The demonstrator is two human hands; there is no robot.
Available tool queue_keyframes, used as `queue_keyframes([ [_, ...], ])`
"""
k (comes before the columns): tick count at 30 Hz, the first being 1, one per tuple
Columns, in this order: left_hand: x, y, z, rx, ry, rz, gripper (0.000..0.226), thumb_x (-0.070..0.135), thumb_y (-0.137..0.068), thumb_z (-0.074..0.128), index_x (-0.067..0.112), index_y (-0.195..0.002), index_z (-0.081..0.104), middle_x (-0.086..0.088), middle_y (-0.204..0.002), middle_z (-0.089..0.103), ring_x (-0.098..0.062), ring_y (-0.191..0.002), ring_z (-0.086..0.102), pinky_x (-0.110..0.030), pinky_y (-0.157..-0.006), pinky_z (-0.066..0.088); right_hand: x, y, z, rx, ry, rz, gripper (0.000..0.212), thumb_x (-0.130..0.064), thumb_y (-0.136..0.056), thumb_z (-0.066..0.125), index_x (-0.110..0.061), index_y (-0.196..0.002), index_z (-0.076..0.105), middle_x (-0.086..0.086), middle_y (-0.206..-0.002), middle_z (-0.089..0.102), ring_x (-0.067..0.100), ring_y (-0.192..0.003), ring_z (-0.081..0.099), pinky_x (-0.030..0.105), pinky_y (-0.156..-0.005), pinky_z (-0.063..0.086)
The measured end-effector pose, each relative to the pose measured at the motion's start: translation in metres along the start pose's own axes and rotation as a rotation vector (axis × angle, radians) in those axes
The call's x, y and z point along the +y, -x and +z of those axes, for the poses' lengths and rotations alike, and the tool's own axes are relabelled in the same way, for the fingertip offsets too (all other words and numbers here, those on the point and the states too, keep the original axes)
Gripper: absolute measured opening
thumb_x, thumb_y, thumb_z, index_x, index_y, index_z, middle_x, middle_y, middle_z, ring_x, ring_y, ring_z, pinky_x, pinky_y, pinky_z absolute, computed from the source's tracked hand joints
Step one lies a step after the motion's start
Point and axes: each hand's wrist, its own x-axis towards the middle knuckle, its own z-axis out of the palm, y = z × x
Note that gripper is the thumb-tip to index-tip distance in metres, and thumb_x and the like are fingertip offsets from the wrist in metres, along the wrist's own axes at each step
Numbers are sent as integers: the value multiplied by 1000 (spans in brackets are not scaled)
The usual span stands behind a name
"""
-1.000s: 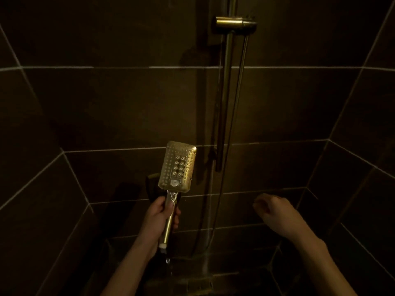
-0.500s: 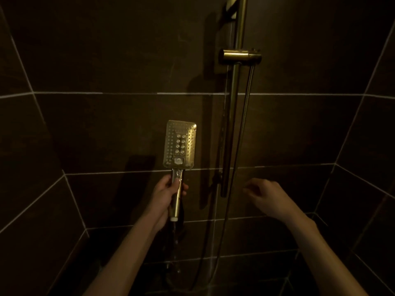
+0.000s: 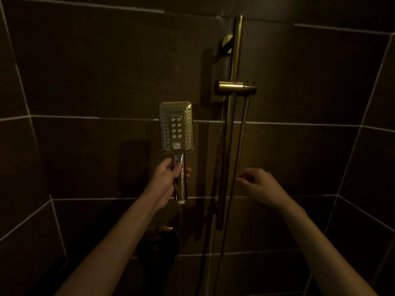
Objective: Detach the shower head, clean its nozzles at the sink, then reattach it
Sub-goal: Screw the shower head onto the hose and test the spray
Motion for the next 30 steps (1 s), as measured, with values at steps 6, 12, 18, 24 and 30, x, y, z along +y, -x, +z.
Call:
queue_keyframes([
  [6, 31, -29, 19, -8, -61, 84, 18, 5, -100, 44, 14, -110, 56, -12, -96, 67, -20, -86, 64, -33, -79, 51, -4, -45, -44, 47, -136, -55, 19, -23, -100, 52, -24, -115, 62, -6, -106, 65, 5, -96, 63, 19, -71, 47],
  [12, 51, -54, 28, 24, -52, 141, 17, 5, -100, 45, 14, -109, 57, -13, -95, 67, -20, -84, 65, -34, -74, 52, -24, -104, -89, 302, -299, -134, 29, -26, -101, 50, -15, -127, 56, 1, -116, 61, 15, -108, 59, 27, -83, 51],
  [18, 62, -69, 35, 44, -71, 170, 20, 5, -100, 45, 9, -117, 54, -13, -94, 67, -21, -83, 65, -35, -75, 52, -45, -131, -108, 166, -520, -103, 24, -25, -105, 42, -16, -112, 63, 6, -107, 68, 21, -103, 66, 37, -88, 53],
  [24, 64, -77, 45, 24, -68, 164, 20, 4, -100, 44, 12, -115, 56, -13, -94, 66, -22, -84, 64, -37, -78, 52, -40, -138, -106, 162, -804, -59, 22, -21, -103, 45, -13, -108, 65, 5, -91, 59, 17, -84, 59, 33, -77, 50],
  [30, 61, -89, 50, 34, -80, 166, 22, 5, -100, 45, 12, -118, 56, -13, -93, 67, -21, -83, 65, -34, -73, 53, -44, -145, -113, 198, -947, -15, 13, -13, -102, 46, -8, -111, 54, 8, -86, 59, 13, -71, 57, 25, -61, 51],
])
